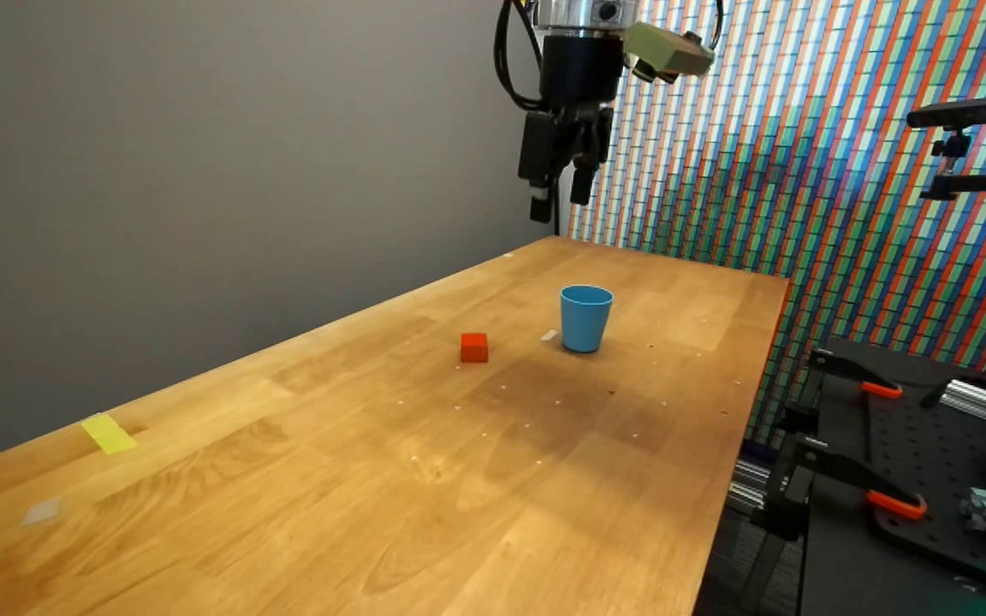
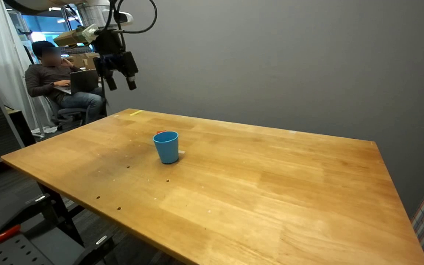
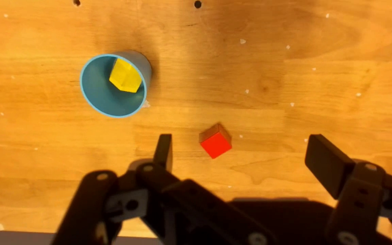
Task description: Put the yellow building block in the blue cup
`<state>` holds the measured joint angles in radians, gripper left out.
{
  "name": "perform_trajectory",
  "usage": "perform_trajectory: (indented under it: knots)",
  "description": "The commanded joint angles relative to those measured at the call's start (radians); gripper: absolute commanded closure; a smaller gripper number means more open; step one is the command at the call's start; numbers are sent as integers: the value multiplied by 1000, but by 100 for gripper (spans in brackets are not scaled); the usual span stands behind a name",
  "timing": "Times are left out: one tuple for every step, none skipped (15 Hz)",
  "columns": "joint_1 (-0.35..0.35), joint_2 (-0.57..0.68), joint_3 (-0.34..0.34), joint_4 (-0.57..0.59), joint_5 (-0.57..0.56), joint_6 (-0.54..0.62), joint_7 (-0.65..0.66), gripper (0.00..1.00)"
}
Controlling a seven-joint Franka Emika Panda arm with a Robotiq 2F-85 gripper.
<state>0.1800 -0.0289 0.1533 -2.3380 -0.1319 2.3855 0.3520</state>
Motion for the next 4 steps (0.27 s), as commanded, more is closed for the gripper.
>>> perform_trajectory:
  knots:
    - [-8, -17, 11, 1, 7, -16, -26, 0]
    - [-9, -33, 13, 1, 12, -29, -43, 0]
    - [-10, -44, 14, 1, 14, -37, -52, 0]
    - [-10, -50, 15, 1, 15, -43, -57, 0]
